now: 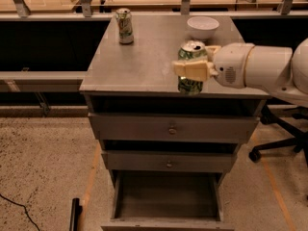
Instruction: Place green can into bottom drawer
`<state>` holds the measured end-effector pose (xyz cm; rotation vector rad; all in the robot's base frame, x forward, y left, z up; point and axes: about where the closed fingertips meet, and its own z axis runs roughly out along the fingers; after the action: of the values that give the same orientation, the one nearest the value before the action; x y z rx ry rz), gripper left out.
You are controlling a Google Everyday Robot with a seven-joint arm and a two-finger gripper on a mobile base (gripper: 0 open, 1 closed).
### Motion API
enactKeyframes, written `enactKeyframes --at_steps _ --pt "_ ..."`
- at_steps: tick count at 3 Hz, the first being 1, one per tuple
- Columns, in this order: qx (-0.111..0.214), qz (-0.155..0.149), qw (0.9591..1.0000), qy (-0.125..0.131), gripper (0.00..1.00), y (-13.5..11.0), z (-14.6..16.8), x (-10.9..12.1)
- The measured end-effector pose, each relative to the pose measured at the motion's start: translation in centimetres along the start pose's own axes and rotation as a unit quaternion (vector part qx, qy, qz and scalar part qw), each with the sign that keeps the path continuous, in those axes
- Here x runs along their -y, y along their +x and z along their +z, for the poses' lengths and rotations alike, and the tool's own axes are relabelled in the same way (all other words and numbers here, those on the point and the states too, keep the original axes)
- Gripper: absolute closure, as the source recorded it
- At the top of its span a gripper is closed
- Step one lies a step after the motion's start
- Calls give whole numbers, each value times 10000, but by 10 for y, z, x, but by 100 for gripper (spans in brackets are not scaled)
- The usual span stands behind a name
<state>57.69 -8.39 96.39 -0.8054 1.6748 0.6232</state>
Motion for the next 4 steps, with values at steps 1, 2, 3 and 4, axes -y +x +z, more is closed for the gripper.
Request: enactKeyframes --at_steps 1,2,3,4 --pt "-73 2 9996 -277 100 27 3 -1" --pt "-21 -63 9996 -265 100 26 6 -7" --pt "121 -8 9989 -443 100 57 3 -28" --pt "64 -275 9968 -754 100 111 -13 -50"
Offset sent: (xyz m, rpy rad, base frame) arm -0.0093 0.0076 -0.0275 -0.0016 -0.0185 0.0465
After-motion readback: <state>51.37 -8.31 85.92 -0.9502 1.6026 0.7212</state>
